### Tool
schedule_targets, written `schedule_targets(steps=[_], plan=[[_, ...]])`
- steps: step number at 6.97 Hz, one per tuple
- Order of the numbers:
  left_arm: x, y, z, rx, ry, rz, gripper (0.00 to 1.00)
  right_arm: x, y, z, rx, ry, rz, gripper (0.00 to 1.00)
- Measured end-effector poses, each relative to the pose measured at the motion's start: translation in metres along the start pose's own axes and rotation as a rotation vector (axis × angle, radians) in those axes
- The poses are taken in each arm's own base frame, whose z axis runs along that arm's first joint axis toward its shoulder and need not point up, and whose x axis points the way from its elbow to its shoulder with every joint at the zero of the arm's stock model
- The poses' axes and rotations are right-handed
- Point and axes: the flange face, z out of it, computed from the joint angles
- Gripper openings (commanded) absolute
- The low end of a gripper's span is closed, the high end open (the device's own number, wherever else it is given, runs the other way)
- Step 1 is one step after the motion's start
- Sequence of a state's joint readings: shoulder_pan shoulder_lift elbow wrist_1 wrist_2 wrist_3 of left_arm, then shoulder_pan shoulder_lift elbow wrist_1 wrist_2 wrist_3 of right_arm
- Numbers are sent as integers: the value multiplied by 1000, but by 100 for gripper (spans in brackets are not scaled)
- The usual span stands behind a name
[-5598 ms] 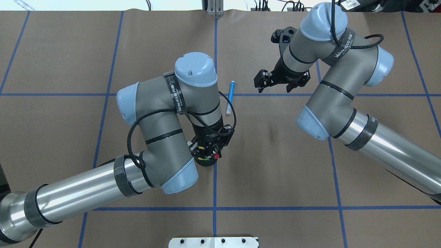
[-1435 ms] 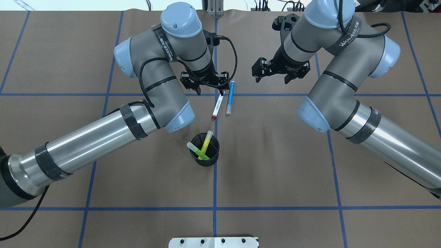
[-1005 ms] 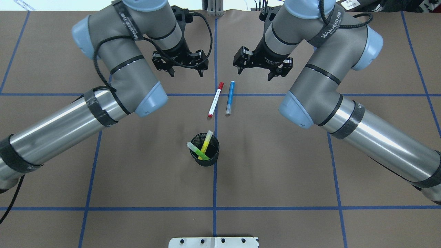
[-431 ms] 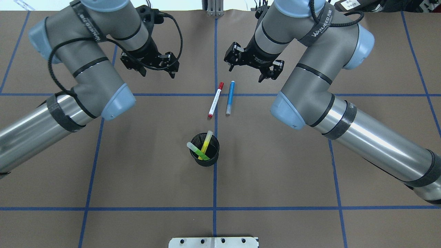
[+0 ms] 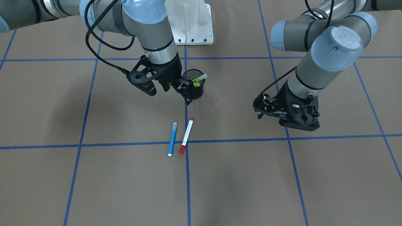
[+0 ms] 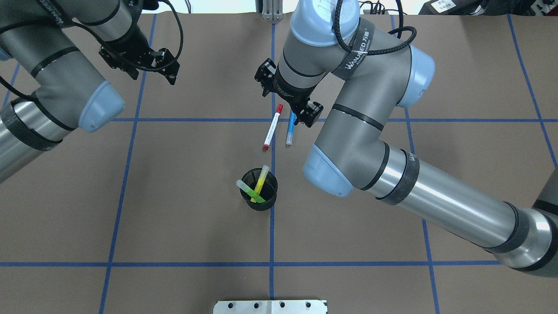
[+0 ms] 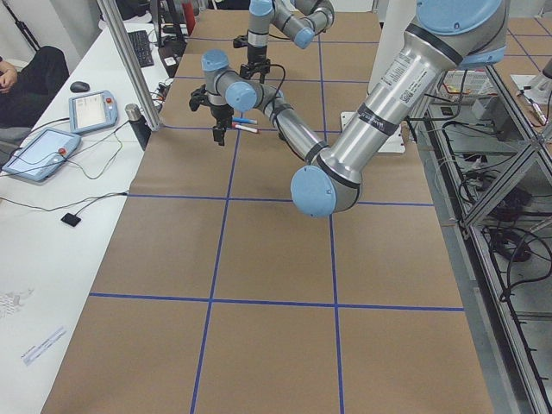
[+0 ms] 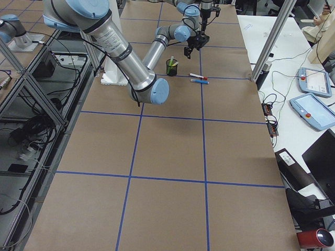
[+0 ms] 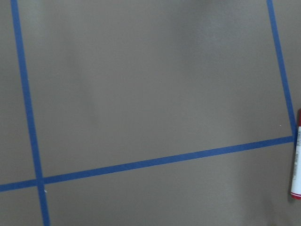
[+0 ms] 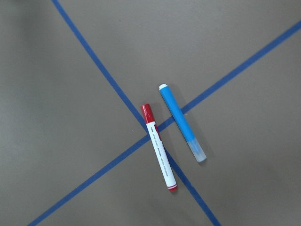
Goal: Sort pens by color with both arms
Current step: 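Raise the left gripper away while the right gripper moves over the pen cup, then lower the right gripper into the cup and grasp the green highlighter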
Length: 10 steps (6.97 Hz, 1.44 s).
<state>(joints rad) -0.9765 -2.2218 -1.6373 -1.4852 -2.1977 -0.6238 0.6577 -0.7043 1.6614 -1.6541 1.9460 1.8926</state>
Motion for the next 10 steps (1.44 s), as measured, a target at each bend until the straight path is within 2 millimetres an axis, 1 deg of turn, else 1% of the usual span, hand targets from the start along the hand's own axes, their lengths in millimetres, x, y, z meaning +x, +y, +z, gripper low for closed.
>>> schedule_targets(steps=[1,2,3,4,6,8,10], plan=[[-12,-4,-10,4,-13,26,99,5,19,5,6,12,-19,99],[-21,-7,-17,8,-21,36,99,9,42,8,8,32,-69,99],[-29,-7,-23,12,-27,33,99,11,60,4,16,64,-71,99],[-37,-4,-29,16,-31,25,99,13,69,-1,31,97,1,99],[-57,-5,-43,32,-38,3,99,18,78,0,51,127,177,99],[-80,1,-50,40,-48,24,99,20,95,15,51,155,265,99],[-94,9,-55,47,-55,31,99,18,116,38,39,189,293,99]])
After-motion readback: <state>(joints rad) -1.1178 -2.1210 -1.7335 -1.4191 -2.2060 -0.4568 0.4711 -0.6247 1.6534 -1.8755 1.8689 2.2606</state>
